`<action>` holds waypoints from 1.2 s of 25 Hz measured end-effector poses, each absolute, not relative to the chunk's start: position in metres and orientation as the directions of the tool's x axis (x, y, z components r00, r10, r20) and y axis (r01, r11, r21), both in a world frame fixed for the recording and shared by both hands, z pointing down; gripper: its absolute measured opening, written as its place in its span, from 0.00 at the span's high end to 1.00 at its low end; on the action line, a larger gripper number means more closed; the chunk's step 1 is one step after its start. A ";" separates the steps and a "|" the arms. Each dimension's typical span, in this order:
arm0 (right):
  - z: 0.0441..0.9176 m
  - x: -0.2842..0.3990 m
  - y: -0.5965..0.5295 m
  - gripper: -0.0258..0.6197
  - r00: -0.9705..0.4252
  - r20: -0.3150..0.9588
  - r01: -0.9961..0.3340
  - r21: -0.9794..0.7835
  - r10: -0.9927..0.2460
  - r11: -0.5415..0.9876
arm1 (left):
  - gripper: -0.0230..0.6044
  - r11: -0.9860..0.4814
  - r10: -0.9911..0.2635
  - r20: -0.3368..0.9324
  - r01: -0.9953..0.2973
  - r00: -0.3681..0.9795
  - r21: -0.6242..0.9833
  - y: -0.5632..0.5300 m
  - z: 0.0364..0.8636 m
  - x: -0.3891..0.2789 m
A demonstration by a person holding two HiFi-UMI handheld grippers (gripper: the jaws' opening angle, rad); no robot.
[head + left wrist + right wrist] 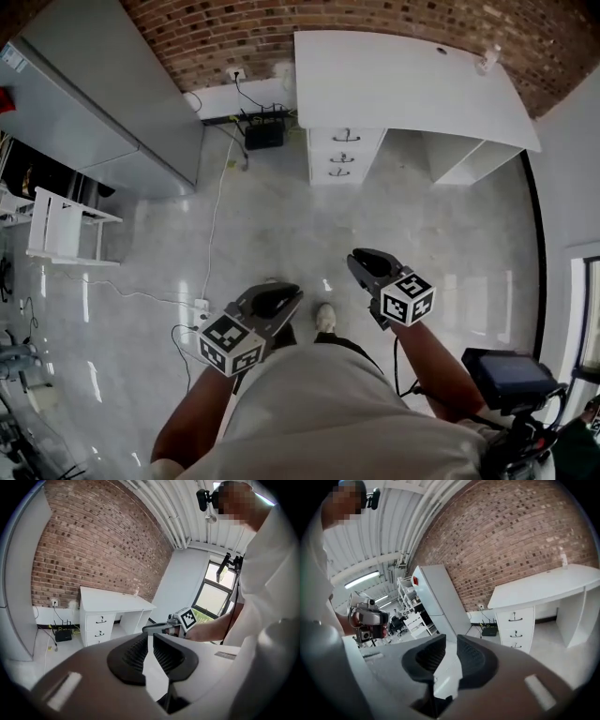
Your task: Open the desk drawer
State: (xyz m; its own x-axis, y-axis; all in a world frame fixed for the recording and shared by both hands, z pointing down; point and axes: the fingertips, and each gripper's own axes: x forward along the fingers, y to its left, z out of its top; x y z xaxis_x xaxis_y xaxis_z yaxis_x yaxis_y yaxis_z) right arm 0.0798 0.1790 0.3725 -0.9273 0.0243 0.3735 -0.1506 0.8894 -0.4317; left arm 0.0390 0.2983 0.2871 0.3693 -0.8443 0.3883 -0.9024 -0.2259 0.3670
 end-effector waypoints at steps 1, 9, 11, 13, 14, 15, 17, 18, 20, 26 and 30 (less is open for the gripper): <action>0.378 0.073 0.172 0.87 -0.925 0.379 -0.172 -0.453 0.014 0.875 | 0.90 -0.237 -0.841 0.385 -0.898 0.381 0.371 0.292 0.287 0.029; 0.430 -0.007 0.100 0.87 -0.893 0.436 -0.369 -0.566 -0.112 0.737 | 0.90 -0.382 -0.767 0.365 -0.832 0.528 0.403 0.224 0.295 -0.073; 0.445 -0.027 0.076 0.87 -0.891 0.428 -0.409 -0.614 -0.151 0.675 | 0.90 -0.431 -0.728 0.371 -0.805 0.577 0.407 0.208 0.298 -0.090; 0.464 -0.045 0.051 0.87 -0.891 0.411 -0.438 -0.669 -0.193 0.600 | 0.90 -0.472 -0.682 0.392 -0.782 0.617 0.409 0.194 0.307 -0.105; 0.476 -0.052 0.038 0.87 -0.890 0.402 -0.449 -0.698 -0.213 0.557 | 0.90 -0.486 -0.661 0.405 -0.771 0.632 0.411 0.186 0.313 -0.112; 0.489 -0.059 0.026 0.87 -0.888 0.397 -0.457 -0.726 -0.230 0.513 | 0.90 -0.497 -0.643 0.413 -0.762 0.644 0.415 0.179 0.318 -0.118; 0.514 -0.071 -0.001 0.87 -0.882 0.394 -0.470 -0.772 -0.258 0.429 | 0.90 -0.511 -0.618 0.423 -0.748 0.663 0.424 0.161 0.326 -0.126; 0.528 -0.075 -0.015 0.87 -0.878 0.396 -0.475 -0.791 -0.270 0.385 | 0.90 -0.516 -0.607 0.428 -0.742 0.669 0.428 0.150 0.330 -0.129; 0.557 -0.081 -0.043 0.87 -0.864 0.404 -0.486 -0.826 -0.300 0.285 | 0.90 -0.520 -0.585 0.442 -0.733 0.680 0.439 0.131 0.338 -0.131; 0.632 -0.098 -0.143 0.87 -0.847 0.363 -0.425 -0.901 -0.389 0.083 | 0.90 -0.534 -0.522 0.470 -0.702 0.712 0.471 0.064 0.366 -0.116; 0.671 -0.112 -0.202 0.87 -0.839 0.322 -0.371 -0.928 -0.439 0.028 | 0.90 -0.556 -0.485 0.470 -0.675 0.738 0.485 0.017 0.385 -0.102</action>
State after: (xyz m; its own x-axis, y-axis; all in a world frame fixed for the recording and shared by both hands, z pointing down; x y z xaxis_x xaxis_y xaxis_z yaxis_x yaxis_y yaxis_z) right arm -0.1117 -0.2019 0.6709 -0.8389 -0.4385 0.3223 -0.3712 0.0280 -0.9281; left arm -0.1024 0.0172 0.3850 0.7378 -0.4848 0.4696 -0.6745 -0.5564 0.4852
